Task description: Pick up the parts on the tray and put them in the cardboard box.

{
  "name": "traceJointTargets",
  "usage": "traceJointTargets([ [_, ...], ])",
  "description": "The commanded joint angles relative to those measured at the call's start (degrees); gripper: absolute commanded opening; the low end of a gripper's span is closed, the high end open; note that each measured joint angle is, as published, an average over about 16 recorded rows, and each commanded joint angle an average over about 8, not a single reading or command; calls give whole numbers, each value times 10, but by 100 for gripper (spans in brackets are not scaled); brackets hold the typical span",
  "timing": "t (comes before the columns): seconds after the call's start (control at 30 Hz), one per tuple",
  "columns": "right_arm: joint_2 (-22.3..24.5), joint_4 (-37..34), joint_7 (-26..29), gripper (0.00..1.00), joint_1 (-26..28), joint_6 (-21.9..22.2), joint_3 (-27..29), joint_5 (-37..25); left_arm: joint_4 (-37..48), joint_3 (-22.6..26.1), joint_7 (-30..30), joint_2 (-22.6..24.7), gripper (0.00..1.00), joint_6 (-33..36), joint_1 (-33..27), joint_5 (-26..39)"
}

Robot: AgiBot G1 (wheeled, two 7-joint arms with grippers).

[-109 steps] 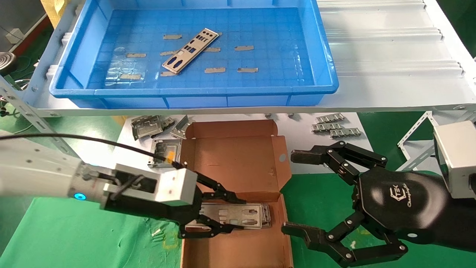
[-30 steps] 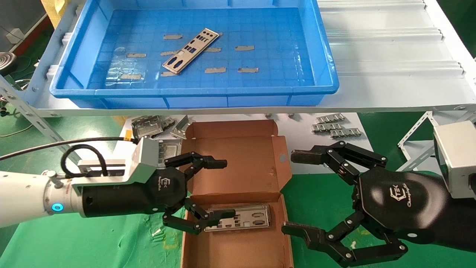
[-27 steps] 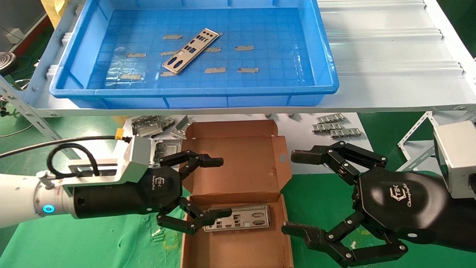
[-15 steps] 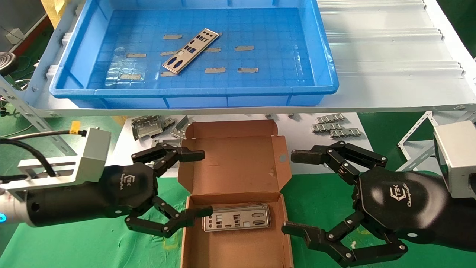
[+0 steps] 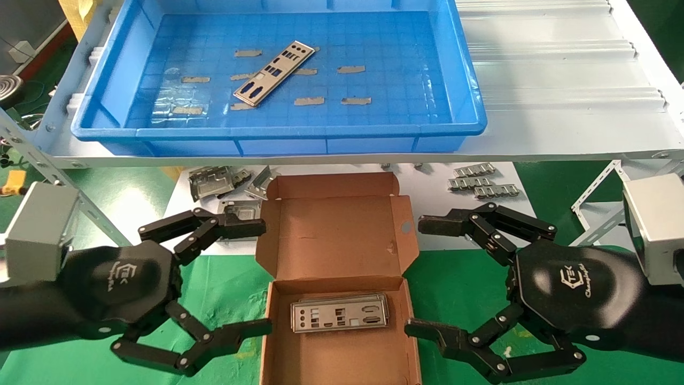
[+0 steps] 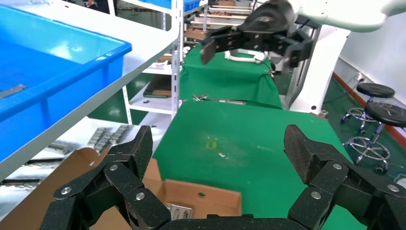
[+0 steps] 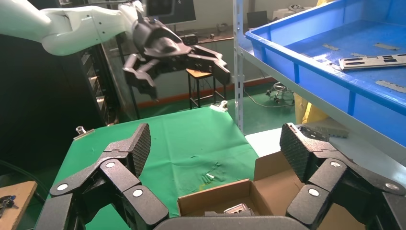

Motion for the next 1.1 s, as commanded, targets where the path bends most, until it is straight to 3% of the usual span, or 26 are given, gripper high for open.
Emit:
traceJointTargets([
  [0.03, 0, 0, 0, 100, 0, 0, 0, 0, -22, -11, -12, -12, 100, -2, 9, -5],
  [0.43, 0, 0, 0, 100, 0, 0, 0, 0, -100, -48, -52, -53, 100, -9, 43, -25],
  [1.1, 0, 0, 0, 100, 0, 0, 0, 0, -83, -40, -46, -45, 100, -8, 36, -21],
])
